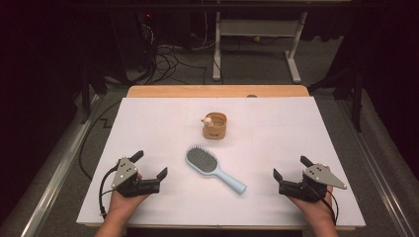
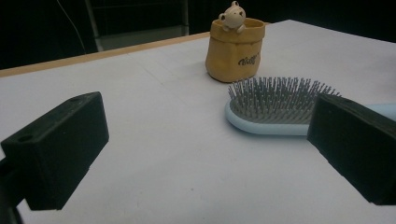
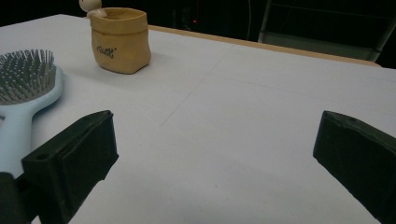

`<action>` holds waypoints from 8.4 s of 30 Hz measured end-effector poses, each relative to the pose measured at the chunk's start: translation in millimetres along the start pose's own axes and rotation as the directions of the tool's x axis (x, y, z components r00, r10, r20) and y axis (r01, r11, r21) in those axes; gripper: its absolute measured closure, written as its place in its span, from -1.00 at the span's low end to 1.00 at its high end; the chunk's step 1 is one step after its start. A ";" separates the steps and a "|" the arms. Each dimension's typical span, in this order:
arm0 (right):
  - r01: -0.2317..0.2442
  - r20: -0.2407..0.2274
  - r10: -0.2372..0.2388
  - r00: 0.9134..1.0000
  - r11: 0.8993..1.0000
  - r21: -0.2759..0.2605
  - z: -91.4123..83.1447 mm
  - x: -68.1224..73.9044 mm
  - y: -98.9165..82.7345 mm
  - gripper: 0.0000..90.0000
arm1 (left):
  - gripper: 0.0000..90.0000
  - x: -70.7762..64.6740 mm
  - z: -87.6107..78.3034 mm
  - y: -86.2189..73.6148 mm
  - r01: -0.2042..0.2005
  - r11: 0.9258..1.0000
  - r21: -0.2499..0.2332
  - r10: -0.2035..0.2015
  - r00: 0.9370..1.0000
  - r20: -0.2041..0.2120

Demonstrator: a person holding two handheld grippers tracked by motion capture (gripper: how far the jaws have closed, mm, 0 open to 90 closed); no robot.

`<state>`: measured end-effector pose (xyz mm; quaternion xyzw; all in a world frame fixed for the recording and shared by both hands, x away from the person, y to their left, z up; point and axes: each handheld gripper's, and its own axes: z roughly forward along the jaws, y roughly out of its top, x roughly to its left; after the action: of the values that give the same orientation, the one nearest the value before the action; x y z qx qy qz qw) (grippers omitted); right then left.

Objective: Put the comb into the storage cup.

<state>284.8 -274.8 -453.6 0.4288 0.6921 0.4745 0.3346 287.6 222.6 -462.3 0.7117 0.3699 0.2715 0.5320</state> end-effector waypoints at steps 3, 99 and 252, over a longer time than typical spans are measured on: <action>0.007 -0.004 -0.007 1.000 1.000 -0.005 0.1 1.0 0.4 -1.00 | -1.00 -0.2 0.0 0.5 -0.009 1.000 -0.002 0.009 1.000 0.001; 0.160 -0.243 -0.063 0.968 0.900 0.405 19.5 20.9 -5.1 -1.00 | -0.97 1.8 7.4 -2.0 0.021 0.999 0.031 -0.024 0.996 0.086; 0.461 -0.507 -0.165 0.846 0.704 0.540 178.9 169.9 71.0 -0.55 | -1.00 3.4 5.5 -2.3 0.024 0.999 -0.024 -0.022 0.996 0.082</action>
<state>390.7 -41.0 -454.4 0.2766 0.9308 0.2229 0.0869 293.4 222.7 -466.0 0.7113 0.3527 0.2404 0.5585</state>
